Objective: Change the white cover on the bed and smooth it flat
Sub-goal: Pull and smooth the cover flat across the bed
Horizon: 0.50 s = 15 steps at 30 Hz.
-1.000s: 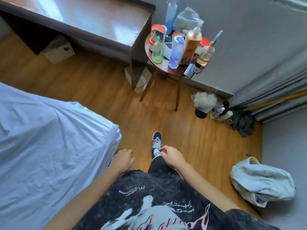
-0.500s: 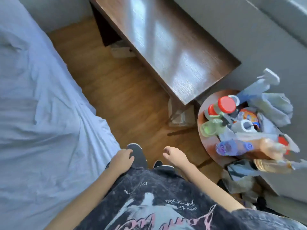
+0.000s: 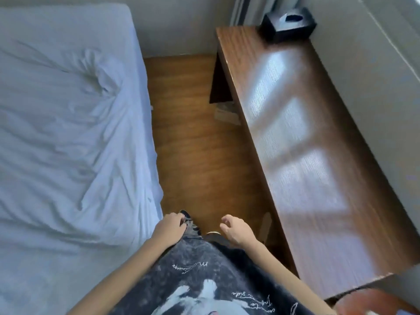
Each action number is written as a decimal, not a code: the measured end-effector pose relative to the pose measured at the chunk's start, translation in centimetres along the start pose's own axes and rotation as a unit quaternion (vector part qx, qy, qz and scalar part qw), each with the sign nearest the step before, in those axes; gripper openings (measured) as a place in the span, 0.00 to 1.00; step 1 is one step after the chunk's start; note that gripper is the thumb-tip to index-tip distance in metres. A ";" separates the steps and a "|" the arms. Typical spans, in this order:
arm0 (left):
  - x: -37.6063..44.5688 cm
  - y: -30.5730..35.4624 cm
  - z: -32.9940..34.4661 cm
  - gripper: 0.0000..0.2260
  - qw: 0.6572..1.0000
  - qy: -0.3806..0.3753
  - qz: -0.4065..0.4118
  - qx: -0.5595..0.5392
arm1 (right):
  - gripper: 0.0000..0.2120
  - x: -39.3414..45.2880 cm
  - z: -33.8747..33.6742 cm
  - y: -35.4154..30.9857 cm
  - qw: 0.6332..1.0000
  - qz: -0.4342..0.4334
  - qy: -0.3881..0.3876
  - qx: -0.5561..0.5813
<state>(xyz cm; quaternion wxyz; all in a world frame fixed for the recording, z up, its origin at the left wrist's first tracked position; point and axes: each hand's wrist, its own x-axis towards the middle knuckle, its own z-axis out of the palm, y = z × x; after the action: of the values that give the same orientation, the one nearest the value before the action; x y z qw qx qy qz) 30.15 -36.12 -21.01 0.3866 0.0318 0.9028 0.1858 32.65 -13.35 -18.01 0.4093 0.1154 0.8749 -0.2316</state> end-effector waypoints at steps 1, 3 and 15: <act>1.3 -0.1 -2.3 0.17 1.000 0.006 -0.002 -0.006 | 0.18 1.7 -1.8 -1.9 1.000 -0.010 0.000 -0.007; 4.0 -0.6 -6.5 0.17 0.999 0.021 -0.014 -0.020 | 0.18 5.0 -5.2 -5.5 0.999 -0.030 0.000 -0.019; 25.0 -5.3 -27.0 0.18 0.973 0.073 -0.165 -0.143 | 0.17 32.0 -25.3 -25.3 0.978 -0.139 -0.069 -0.136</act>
<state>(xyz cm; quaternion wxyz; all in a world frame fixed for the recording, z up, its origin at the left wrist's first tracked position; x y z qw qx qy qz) -6.07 -44.44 -23.02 0.3457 -0.1863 0.8854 0.2486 -14.45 -22.19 -20.71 0.4445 -0.0804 0.8754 -0.1720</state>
